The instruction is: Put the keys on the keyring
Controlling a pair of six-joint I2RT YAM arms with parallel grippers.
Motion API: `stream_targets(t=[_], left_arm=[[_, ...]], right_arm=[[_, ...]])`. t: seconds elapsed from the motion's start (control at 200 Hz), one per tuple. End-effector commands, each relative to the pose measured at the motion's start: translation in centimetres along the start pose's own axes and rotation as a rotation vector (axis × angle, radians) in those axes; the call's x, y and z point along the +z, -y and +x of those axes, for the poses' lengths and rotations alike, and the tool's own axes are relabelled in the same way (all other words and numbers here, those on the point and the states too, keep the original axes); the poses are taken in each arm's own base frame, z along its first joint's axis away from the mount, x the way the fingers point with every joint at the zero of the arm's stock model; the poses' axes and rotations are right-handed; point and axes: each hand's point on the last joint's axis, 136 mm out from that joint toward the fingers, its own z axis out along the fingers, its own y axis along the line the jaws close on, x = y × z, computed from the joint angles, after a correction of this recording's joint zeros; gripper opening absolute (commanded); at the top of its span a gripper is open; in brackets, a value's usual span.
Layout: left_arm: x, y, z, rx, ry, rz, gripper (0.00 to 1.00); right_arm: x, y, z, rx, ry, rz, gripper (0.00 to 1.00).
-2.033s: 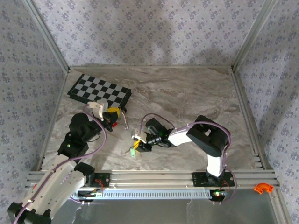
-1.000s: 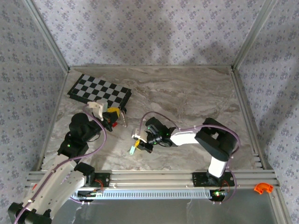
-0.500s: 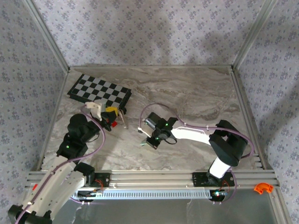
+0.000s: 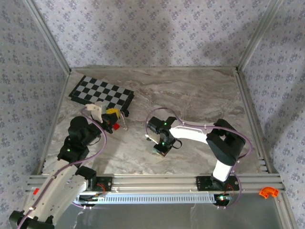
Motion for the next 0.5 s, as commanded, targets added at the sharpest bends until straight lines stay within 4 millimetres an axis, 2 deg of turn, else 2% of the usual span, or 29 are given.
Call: stream_targets(t=[0.0,0.195,0.295,0.385,0.495], left_arm=[[-0.6,0.4,-1.5,0.008,0.069,0.013,0.00],[-0.7,0.2,-1.5,0.011,0.074,0.004,0.00],[-0.7,0.2,-1.6,0.013,0.081,0.004,0.00],[-0.8,0.4,-1.7,0.014,0.087,0.011,0.00],[-0.7,0.5,-1.7,0.011,0.084,0.016,0.00]], right_arm=[[0.4,0.0,1.1,0.041,-0.081,-0.011,0.00],[0.5,0.2,1.0,0.040,-0.084,0.000,0.00],[0.2,0.1,0.6,0.044,-0.053,-0.001,0.11],[-0.5,0.0,0.2,0.069,-0.003,-0.010,0.28],[-1.5,-0.2,-0.4,0.107,0.078,-0.029,0.39]])
